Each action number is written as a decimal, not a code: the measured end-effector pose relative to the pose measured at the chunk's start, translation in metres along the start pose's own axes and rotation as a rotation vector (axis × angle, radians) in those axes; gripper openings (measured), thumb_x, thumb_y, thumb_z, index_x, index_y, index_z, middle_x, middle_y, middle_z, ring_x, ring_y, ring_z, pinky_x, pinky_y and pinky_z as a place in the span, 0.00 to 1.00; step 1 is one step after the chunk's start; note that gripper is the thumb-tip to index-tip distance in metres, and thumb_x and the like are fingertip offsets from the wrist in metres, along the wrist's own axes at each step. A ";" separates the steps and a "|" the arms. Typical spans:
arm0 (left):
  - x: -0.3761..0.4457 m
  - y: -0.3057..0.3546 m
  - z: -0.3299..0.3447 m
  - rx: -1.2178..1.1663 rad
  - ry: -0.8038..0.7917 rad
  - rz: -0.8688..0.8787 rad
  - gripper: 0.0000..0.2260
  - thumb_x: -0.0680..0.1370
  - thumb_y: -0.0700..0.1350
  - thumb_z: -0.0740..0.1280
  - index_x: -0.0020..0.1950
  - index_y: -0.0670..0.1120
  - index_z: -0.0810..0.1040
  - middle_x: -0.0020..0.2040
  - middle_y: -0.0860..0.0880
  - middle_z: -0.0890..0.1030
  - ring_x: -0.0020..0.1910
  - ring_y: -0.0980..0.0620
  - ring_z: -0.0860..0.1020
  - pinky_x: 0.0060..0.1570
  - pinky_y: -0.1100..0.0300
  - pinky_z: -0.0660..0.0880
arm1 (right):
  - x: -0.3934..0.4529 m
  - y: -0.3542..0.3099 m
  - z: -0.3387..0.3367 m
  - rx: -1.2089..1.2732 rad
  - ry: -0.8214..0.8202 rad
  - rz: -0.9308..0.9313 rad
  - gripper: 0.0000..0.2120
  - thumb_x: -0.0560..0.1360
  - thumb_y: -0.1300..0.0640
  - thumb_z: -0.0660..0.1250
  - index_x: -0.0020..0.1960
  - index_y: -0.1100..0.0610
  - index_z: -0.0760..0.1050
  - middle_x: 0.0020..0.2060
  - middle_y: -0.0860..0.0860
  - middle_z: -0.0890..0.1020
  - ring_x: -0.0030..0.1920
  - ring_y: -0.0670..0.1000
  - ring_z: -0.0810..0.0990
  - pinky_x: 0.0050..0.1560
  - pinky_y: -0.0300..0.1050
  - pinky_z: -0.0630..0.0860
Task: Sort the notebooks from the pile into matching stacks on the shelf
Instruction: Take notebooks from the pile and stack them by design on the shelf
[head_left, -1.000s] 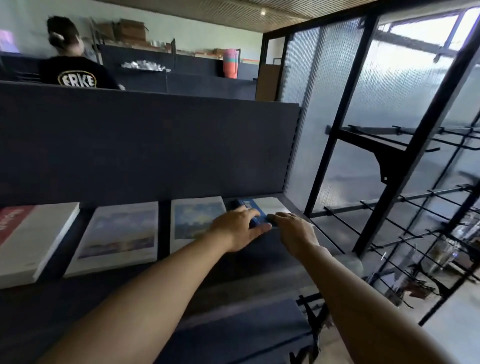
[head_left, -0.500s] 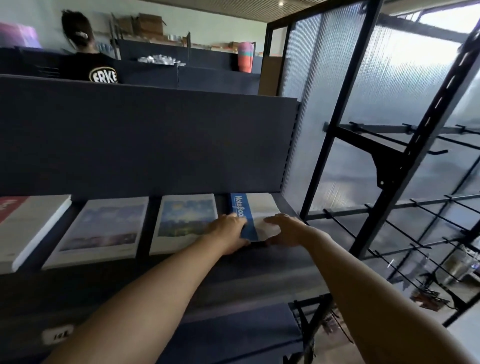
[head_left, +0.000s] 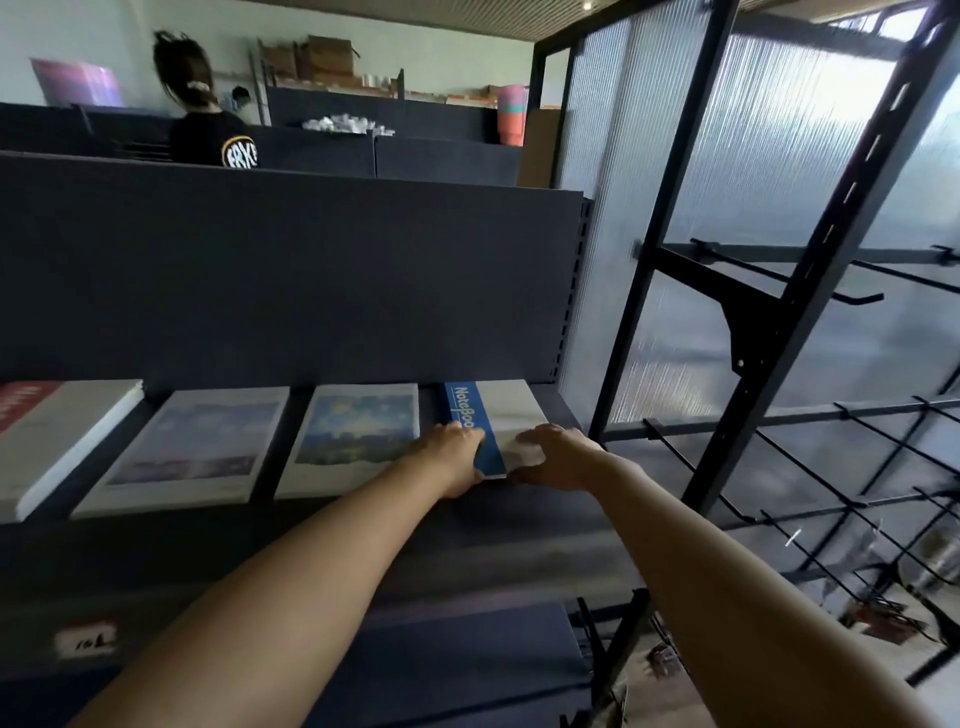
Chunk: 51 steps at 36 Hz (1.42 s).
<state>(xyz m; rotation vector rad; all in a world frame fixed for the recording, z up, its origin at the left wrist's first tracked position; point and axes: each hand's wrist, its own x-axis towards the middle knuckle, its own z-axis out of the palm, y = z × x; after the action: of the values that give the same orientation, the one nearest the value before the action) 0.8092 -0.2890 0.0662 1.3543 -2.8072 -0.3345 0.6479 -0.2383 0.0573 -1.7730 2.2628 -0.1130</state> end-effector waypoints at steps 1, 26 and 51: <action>-0.001 0.000 0.000 0.001 -0.003 -0.008 0.18 0.79 0.48 0.65 0.67 0.46 0.69 0.66 0.44 0.70 0.64 0.44 0.70 0.61 0.51 0.70 | 0.000 -0.001 0.000 -0.021 0.003 0.009 0.33 0.72 0.36 0.67 0.73 0.45 0.64 0.72 0.50 0.67 0.71 0.56 0.64 0.69 0.52 0.65; -0.177 -0.163 -0.045 0.082 0.331 -0.503 0.19 0.82 0.57 0.53 0.65 0.48 0.74 0.66 0.46 0.73 0.64 0.45 0.71 0.58 0.53 0.70 | -0.003 -0.197 0.022 -0.113 0.120 -0.543 0.28 0.79 0.38 0.53 0.75 0.51 0.61 0.73 0.52 0.66 0.72 0.56 0.64 0.70 0.51 0.60; -0.504 -0.394 -0.047 0.152 0.340 -0.935 0.22 0.82 0.60 0.51 0.67 0.49 0.72 0.65 0.46 0.73 0.65 0.45 0.68 0.62 0.49 0.68 | -0.115 -0.582 0.133 -0.213 0.022 -0.876 0.26 0.80 0.41 0.50 0.74 0.52 0.62 0.72 0.53 0.67 0.69 0.57 0.67 0.68 0.52 0.61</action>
<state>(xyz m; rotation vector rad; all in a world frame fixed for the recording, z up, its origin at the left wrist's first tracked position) 1.4338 -0.1456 0.0794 2.3998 -1.7999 0.1228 1.2552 -0.2598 0.0771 -2.7520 1.3816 -0.0529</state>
